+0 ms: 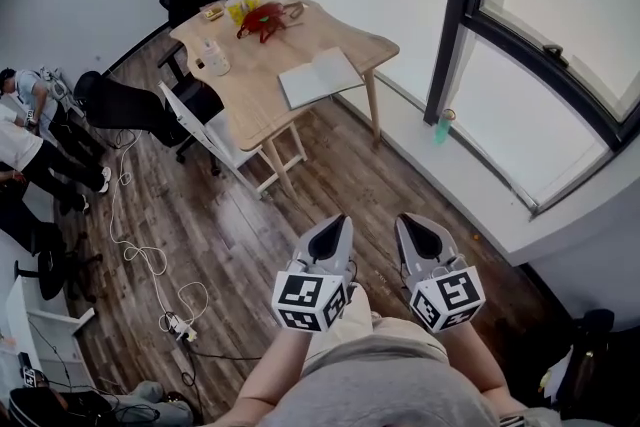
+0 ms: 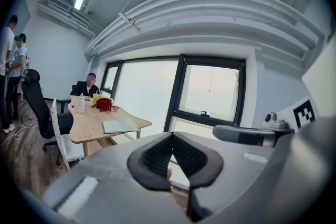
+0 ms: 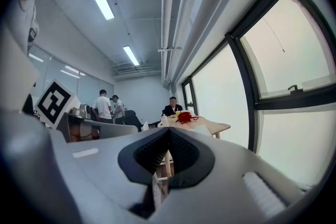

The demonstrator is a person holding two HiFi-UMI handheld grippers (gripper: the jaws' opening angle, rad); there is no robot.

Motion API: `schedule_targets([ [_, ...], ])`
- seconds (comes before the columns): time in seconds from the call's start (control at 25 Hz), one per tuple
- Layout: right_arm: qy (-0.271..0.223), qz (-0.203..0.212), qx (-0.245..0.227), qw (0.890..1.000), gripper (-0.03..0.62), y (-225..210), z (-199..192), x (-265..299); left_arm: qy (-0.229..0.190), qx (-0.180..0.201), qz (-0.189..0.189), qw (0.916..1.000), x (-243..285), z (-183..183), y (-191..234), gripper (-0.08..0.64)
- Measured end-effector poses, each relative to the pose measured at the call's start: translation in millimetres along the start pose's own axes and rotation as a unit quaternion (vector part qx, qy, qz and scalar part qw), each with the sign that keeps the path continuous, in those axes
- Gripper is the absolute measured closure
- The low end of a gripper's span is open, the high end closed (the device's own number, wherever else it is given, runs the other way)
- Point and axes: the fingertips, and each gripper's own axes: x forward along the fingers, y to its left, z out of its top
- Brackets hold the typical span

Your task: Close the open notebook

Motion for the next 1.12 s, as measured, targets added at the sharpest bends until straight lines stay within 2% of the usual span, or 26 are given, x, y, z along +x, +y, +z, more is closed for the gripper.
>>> schedule_targets([
  [0.32, -0.001, -0.011, 0.002, 1.0, 0.594, -21, -1, 13, 0.003, 0.007, -0.004, 1.0, 22, 2, 4, 0.56],
  [0.64, 0.003, -0.021, 0.009, 1.0, 0.594, -58, 4, 55, 0.001, 0.009, -0.018, 0.9998, 78, 14, 26, 0.56],
  [0.96, 0.019, -0.019, 0.008, 1.0, 0.594, -100, 9, 136, 0.009, 0.002, -0.014, 0.9999, 148, 29, 79, 0.56],
  [1.12, 0.023, -0.009, 0.007, 1.0, 0.594, -116, 22, 190, 0.008, -0.004, -0.008, 0.9999, 186, 50, 115, 0.56],
])
